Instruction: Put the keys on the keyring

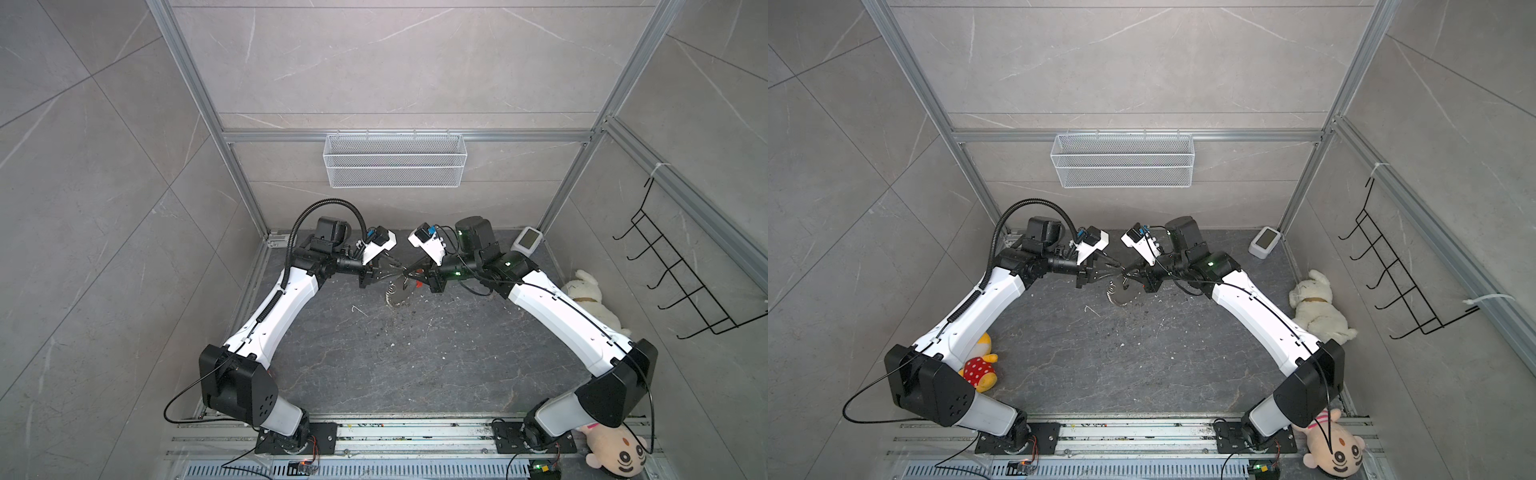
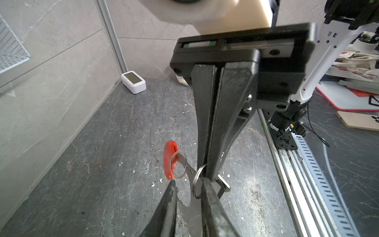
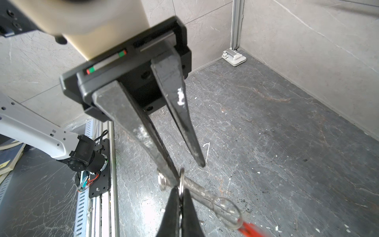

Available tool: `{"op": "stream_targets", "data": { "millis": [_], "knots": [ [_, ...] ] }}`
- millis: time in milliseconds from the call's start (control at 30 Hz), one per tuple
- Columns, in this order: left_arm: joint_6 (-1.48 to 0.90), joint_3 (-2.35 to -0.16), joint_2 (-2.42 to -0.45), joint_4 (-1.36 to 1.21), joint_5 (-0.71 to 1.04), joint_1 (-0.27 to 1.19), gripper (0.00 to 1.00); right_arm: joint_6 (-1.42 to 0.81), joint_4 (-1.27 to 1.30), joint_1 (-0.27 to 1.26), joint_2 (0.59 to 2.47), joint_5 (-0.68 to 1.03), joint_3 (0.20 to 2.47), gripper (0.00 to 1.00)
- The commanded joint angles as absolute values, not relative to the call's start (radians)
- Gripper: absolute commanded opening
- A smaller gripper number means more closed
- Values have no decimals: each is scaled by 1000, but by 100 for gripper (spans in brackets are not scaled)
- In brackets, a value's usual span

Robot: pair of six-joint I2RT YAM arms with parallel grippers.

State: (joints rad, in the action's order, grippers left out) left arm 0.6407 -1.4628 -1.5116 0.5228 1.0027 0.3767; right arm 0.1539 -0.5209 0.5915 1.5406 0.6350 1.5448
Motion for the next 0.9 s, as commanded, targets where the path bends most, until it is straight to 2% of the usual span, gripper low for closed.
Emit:
{"op": "stream_targets", "data": {
  "millis": [0, 100, 300, 500, 600, 867],
  "knots": [
    [670, -1504, -1506, 542, 1032, 380, 31, 180, -532, 606, 1557, 652, 1586, 0],
    [675, -1511, -1508, 548, 1033, 380, 34, 182, -535, 609, 1558, 652, 1588, 0],
    [696, -1533, -1529, 607, 1060, 379, 25, 170, -522, 609, 1551, 657, 1589, 0],
    [702, -1525, -1527, 624, 1065, 380, 33, 163, -499, 609, 1536, 646, 1585, 0],
    [715, -1525, -1529, 646, 1070, 372, 33, 157, -483, 609, 1525, 642, 1574, 0],
    [695, -1548, -1549, 655, 1110, 364, 17, 150, -497, 609, 1534, 667, 1588, 0]
  ]
}}
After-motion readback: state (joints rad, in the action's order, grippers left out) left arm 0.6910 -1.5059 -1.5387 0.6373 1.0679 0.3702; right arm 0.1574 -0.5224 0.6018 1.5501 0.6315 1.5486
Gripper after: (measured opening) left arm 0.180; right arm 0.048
